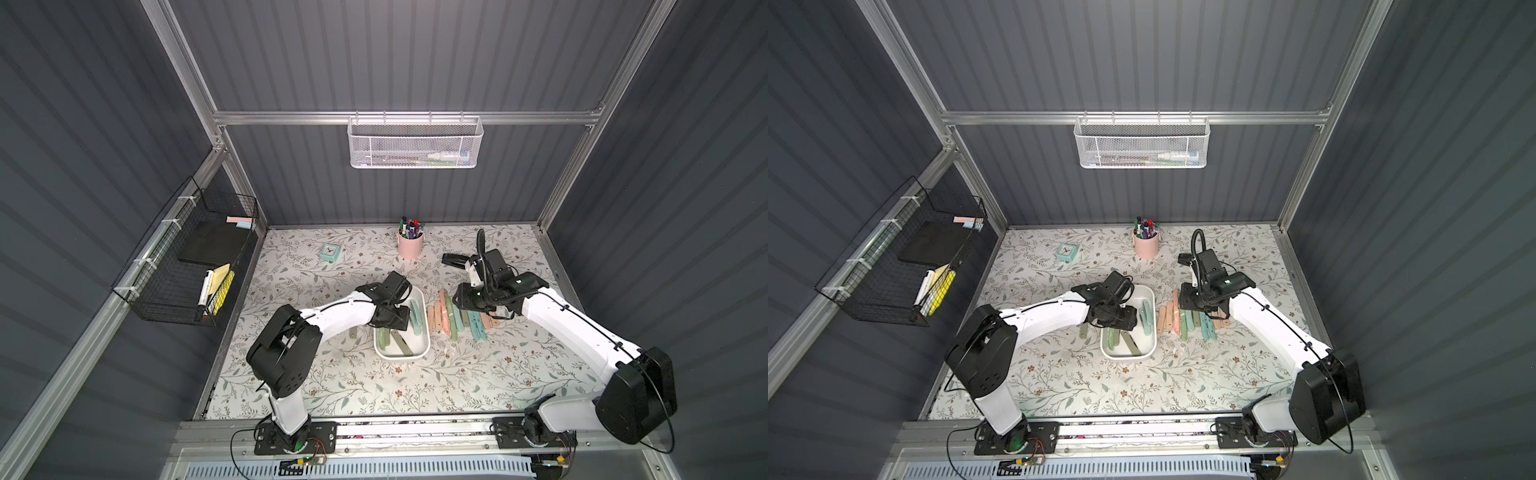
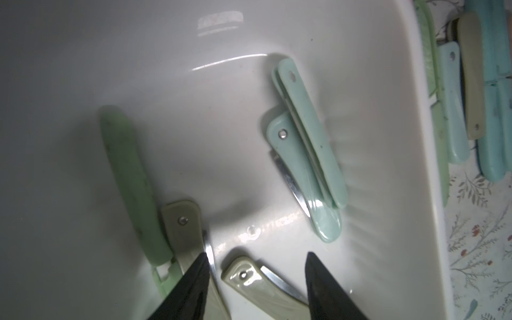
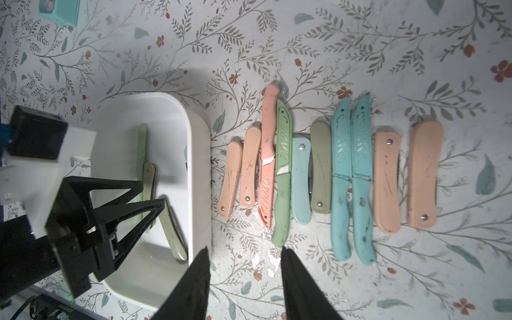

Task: Take the fruit knife out of the storage box
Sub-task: Pick up the fruit knife from the storage box.

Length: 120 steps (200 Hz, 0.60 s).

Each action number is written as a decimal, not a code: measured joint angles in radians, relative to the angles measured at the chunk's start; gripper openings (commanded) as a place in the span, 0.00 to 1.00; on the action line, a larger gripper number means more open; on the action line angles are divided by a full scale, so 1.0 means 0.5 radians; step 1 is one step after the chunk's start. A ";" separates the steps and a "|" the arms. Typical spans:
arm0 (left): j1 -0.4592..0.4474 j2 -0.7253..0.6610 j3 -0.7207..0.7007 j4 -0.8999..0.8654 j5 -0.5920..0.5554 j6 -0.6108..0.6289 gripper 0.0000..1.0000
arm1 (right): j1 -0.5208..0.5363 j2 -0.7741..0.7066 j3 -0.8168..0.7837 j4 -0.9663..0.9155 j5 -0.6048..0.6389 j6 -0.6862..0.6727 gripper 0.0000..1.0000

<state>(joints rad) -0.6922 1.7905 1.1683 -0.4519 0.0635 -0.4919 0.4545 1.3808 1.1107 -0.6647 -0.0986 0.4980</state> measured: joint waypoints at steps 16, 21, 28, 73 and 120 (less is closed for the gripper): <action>-0.002 0.062 0.025 0.022 0.015 -0.034 0.61 | 0.005 0.000 0.000 -0.001 -0.001 0.000 0.45; -0.002 0.079 0.037 0.025 0.025 -0.043 0.62 | 0.006 0.000 0.000 -0.001 -0.001 0.000 0.45; -0.002 0.102 0.054 0.029 0.037 -0.052 0.63 | 0.008 0.000 0.000 -0.001 -0.001 -0.001 0.45; -0.002 0.240 0.198 0.068 0.088 -0.101 0.64 | 0.009 0.000 0.000 -0.001 -0.005 -0.001 0.45; -0.002 0.343 0.307 0.002 0.044 -0.133 0.62 | 0.018 0.000 0.000 0.001 -0.008 0.006 0.45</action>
<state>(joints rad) -0.6933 1.9621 1.3216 -0.4511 0.0856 -0.5583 0.4633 1.3808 1.1107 -0.6643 -0.1024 0.5011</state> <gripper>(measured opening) 0.631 0.453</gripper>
